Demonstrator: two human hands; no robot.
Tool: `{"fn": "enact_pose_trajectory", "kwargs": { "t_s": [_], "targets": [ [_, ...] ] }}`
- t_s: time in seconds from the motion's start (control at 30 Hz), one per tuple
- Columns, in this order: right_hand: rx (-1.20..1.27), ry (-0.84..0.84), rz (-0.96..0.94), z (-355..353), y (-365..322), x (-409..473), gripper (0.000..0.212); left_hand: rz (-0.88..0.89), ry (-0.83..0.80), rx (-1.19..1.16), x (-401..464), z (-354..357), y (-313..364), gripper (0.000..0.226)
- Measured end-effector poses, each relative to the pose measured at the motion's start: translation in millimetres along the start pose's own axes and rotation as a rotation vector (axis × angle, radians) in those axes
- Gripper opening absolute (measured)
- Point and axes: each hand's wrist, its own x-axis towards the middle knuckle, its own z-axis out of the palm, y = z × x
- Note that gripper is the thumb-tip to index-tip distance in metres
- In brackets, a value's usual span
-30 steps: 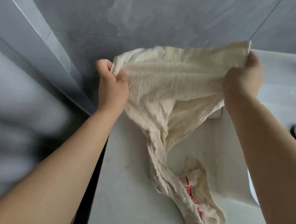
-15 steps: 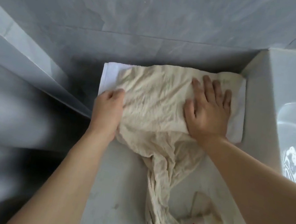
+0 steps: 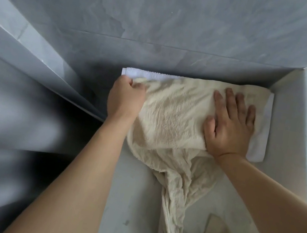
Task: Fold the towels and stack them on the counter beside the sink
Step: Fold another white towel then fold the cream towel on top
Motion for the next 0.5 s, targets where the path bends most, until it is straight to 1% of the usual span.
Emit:
{"fn": "enact_pose_trajectory", "kwargs": {
  "t_s": [0.07,0.1,0.13,0.2,0.27,0.3,0.33,0.37,0.4,0.43,0.47,0.5],
  "targets": [
    [-0.004,0.008,-0.007,0,0,-1,0.066,0.098,0.147,-0.088,-4,0,2,0.009],
    [-0.003,0.015,-0.01,0,0,-1,0.067,0.154,0.211,-0.079,-7,-1,4,0.008],
    [-0.002,0.016,-0.013,1,0,-1,0.067,0.198,0.248,-0.032,-8,-2,2,0.015],
    [0.001,0.009,-0.013,1,0,-1,0.067,0.236,0.221,0.153,-6,1,-7,0.025],
    [-0.004,0.006,-0.008,0,1,-1,0.067,0.23,0.206,0.333,0,9,-18,0.025],
    [-0.007,0.005,-0.007,0,1,-2,0.067,0.26,0.254,0.407,-1,11,-19,0.026],
    [-0.007,0.005,-0.006,0,1,-3,0.068,0.312,0.32,0.453,-4,13,-17,0.028],
    [-0.006,0.008,-0.006,0,1,-3,0.068,0.402,0.377,0.447,-8,17,-14,0.03],
    [-0.005,0.014,-0.009,1,1,-2,0.068,0.528,0.389,0.395,-12,23,-9,0.031],
    [-0.004,0.018,-0.012,2,1,-2,0.068,0.673,0.313,0.327,-17,31,-5,0.03],
    [-0.002,0.022,-0.013,3,1,-2,0.068,0.8,0.186,0.273,-23,40,-2,0.029],
    [0.003,0.026,-0.011,3,1,-2,0.068,0.873,0.056,0.247,-26,49,-2,0.028]
  ]
}}
